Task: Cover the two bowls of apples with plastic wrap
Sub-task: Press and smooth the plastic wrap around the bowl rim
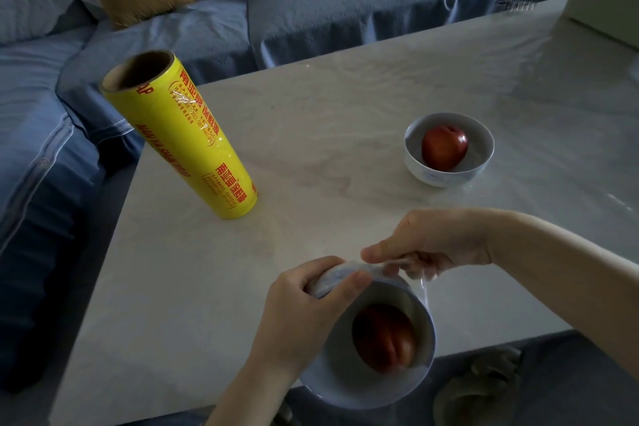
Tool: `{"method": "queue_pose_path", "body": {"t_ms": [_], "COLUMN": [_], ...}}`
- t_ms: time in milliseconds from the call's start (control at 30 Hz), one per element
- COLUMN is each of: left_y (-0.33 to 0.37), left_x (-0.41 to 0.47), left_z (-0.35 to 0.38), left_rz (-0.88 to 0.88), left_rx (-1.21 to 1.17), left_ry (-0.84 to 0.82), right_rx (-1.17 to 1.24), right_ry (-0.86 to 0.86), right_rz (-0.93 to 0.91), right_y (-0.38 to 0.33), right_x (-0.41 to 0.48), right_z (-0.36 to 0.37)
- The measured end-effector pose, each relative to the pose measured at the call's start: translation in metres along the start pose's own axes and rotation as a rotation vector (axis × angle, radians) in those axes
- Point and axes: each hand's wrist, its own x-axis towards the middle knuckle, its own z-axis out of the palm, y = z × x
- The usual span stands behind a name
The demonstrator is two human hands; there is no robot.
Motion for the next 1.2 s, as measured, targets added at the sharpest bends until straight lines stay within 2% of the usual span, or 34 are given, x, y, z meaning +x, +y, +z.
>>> {"method": "queue_pose_path", "body": {"t_ms": [233,333,467,633,900,1000,1200], "left_y": [-0.005,-0.007,-0.010,-0.009,-0.001,0.001,-0.002], "left_x": [-0.002,-0.003,-0.003,-0.001,0.002,0.003,0.007], "left_z": [0.000,0.000,0.002,0.001,0.009,0.010,0.005], "left_rz": [0.017,0.037,0.020,-0.013,-0.042,-0.032,-0.085], "left_rx": [0.008,0.089,0.121,0.094,0.220,0.247,0.220], "left_ry": [-0.010,-0.037,0.007,0.019,0.079,0.088,0.083], "right_rx": [0.165,0.040,-0.153,-0.088,-0.206,-0.204,-0.193], "right_ry": [-0.042,0.025,0.063,0.058,0.053,0.059,0.211], "right_rz": [-0.029,-0.031,-0.097,-0.177,-0.007,0.005,-0.187], "right_y": [0.011,0.012,0.007,0.006,-0.004,-0.005,0.002], "right_x": [0.012,0.011,0.005,0.000,0.002,0.003,0.006], "right_z": [0.003,0.006,0.002,-0.008,-0.006,-0.009,-0.004]}}
